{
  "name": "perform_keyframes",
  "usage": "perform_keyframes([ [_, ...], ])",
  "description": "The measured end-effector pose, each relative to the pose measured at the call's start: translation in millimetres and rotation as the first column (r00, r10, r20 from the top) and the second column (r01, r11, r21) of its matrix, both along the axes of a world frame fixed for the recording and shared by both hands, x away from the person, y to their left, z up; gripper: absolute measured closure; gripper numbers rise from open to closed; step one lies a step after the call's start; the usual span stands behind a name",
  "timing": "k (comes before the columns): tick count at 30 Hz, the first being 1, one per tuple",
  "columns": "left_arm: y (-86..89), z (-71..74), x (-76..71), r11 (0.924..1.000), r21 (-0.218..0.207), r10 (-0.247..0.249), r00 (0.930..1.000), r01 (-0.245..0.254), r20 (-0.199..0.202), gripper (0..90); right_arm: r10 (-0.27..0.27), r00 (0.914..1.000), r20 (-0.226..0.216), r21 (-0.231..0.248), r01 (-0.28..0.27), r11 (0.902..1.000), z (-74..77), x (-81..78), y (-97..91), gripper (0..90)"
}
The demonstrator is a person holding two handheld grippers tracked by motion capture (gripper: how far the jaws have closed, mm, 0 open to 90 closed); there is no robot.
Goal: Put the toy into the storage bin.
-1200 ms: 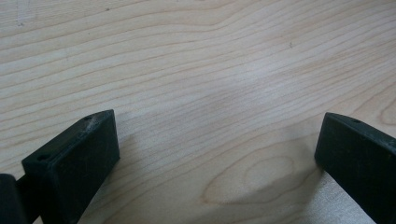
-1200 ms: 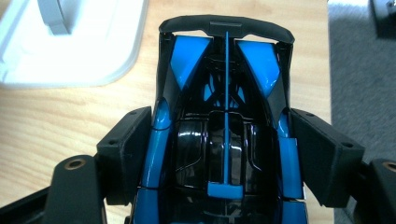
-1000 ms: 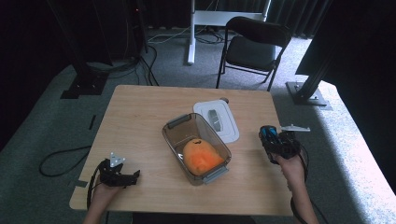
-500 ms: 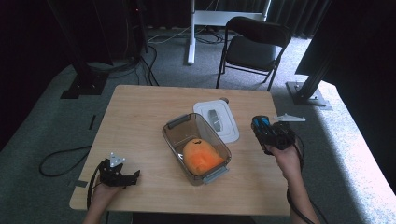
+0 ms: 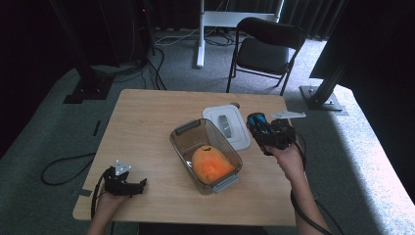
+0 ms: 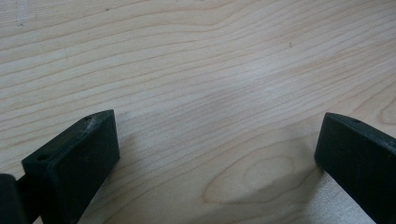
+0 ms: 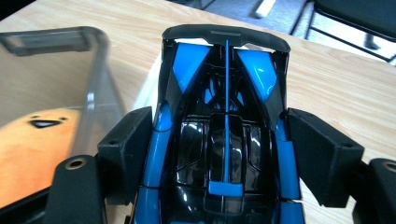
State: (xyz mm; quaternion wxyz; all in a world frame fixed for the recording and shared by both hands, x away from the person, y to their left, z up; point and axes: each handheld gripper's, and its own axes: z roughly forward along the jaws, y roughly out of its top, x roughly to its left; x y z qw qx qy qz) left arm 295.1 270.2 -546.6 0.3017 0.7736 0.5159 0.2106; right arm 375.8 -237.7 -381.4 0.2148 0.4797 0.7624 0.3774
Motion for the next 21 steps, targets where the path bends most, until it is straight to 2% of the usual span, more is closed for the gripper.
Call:
perform_keyframes([
  [11,0.0,0.0,0.0,1.0000,-0.001,0.000,1.0000,0.000,0.001,0.3,0.104,0.9943,0.023,-0.004,-0.104,0.9946,17.7,-0.6,40.9,25.6],
  [16,0.0,-0.1,0.0,1.0000,-0.001,0.000,1.0000,0.000,0.001,0.3,0.150,0.9886,0.018,-0.022,-0.149,0.9886,18.4,0.5,60.3,25.6],
  [21,0.0,0.0,0.0,1.0000,-0.001,0.000,1.0000,0.000,0.001,0.3,0.187,0.9823,0.001,-0.014,-0.187,0.9822,14.4,2.6,78.5,25.5],
])
